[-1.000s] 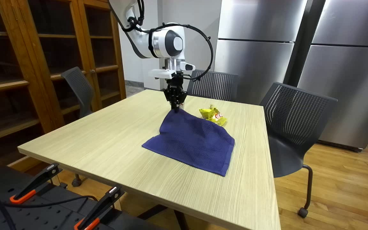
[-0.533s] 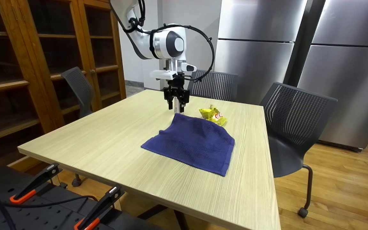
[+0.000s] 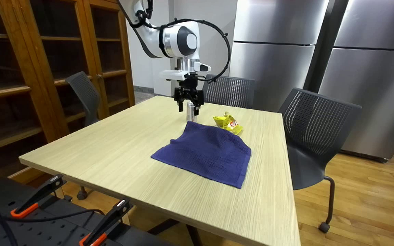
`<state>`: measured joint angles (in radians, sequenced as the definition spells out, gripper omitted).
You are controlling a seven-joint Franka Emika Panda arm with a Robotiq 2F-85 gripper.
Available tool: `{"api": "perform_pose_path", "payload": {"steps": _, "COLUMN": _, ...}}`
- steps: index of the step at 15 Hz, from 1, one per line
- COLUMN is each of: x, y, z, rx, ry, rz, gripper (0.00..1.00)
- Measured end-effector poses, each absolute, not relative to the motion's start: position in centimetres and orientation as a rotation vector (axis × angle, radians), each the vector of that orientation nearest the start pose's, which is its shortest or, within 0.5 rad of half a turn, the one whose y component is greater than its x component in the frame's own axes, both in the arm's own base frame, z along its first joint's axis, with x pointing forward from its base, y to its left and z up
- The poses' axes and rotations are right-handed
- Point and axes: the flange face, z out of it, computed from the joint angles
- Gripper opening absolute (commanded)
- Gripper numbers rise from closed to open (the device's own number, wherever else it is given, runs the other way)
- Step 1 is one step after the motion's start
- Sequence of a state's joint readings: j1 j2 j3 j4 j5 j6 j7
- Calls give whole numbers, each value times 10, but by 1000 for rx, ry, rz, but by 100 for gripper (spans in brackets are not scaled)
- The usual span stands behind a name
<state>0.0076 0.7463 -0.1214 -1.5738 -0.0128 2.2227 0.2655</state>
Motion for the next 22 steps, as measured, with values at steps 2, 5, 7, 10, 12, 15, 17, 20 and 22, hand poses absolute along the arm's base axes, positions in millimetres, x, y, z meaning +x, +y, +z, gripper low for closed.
{"api": "perform_pose_path", "payload": {"steps": 2, "x": 680, "y": -68, "z": 207, "rx": -3187, "ry": 556, "rz": 135, "gripper": 100}}
{"api": "perform_pose_path", "payload": {"steps": 5, "x": 668, "y": -69, "z": 221, "rx": -3180, "ry": 562, "rz": 135, "gripper": 100}}
{"api": "perform_pose_path", "payload": {"steps": 7, "x": 659, "y": -69, "z": 230, "rx": -3175, "ry": 565, "rz": 134, "gripper": 100}}
{"api": "perform_pose_path", "payload": {"steps": 10, "x": 644, "y": -68, "z": 241, "rx": -3168, "ry": 568, "rz": 129, "gripper": 100}}
{"api": "perform_pose_path", "payload": {"steps": 12, "x": 635, "y": -66, "z": 249, "rx": -3164, "ry": 566, "rz": 116, "gripper": 100}}
{"api": "perform_pose_path", "payload": {"steps": 15, "x": 622, "y": -60, "z": 258, "rx": -3158, "ry": 555, "rz": 93, "gripper": 100}}
{"api": "perform_pose_path", "payload": {"steps": 17, "x": 613, "y": -56, "z": 264, "rx": -3154, "ry": 546, "rz": 75, "gripper": 100}}
{"api": "perform_pose_path", "payload": {"steps": 20, "x": 600, "y": -48, "z": 272, "rx": -3150, "ry": 529, "rz": 49, "gripper": 100}}
{"api": "perform_pose_path", "payload": {"steps": 22, "x": 591, "y": -42, "z": 277, "rx": -3148, "ry": 515, "rz": 32, "gripper": 100}}
